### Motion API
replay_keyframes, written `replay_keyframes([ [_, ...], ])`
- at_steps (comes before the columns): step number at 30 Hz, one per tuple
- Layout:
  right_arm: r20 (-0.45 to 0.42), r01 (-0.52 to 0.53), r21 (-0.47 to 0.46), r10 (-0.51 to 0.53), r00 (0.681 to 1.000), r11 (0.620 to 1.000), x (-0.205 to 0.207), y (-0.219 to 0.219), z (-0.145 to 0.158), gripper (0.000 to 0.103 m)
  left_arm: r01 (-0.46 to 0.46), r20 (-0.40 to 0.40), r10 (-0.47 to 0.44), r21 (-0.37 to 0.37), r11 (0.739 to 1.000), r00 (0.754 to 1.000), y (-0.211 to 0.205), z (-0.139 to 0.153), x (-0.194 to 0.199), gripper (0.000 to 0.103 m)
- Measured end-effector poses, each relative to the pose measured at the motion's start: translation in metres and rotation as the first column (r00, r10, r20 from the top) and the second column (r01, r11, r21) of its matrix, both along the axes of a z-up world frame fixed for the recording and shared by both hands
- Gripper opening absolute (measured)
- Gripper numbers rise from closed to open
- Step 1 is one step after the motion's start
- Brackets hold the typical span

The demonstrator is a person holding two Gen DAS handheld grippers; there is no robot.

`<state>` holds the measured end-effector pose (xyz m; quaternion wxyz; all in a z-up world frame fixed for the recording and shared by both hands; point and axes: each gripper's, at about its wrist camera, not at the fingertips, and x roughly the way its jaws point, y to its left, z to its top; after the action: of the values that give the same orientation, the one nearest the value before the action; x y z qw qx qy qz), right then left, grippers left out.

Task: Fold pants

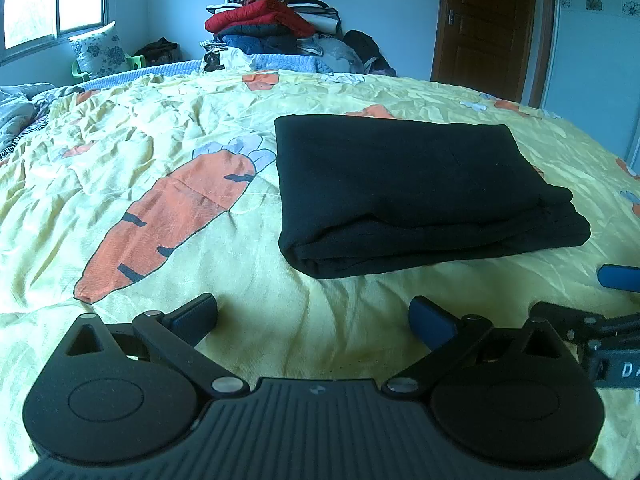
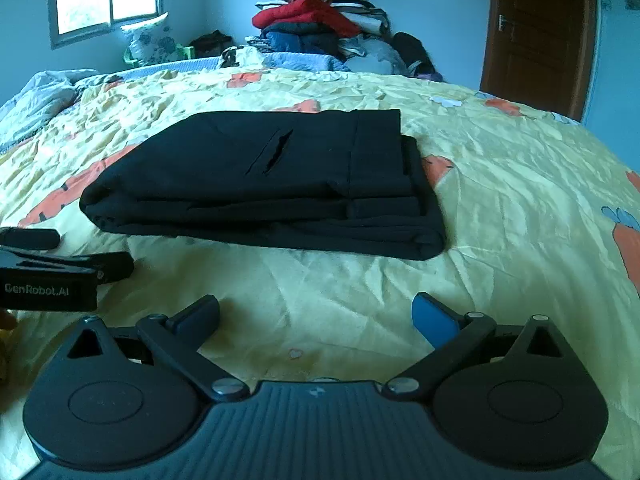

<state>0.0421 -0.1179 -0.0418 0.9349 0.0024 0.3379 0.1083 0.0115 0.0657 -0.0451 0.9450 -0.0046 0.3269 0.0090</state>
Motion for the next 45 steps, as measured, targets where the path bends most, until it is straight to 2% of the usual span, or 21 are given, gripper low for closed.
replay_keyframes([
  [45,-0.004,0.007,-0.009,-0.007,1.000,1.000,0.0023,-0.0026,-0.0002,0.103,0.001,0.000,-0.001,0.000,1.000,1.000,-0.0030,0.0000,-0.0001,0.103],
])
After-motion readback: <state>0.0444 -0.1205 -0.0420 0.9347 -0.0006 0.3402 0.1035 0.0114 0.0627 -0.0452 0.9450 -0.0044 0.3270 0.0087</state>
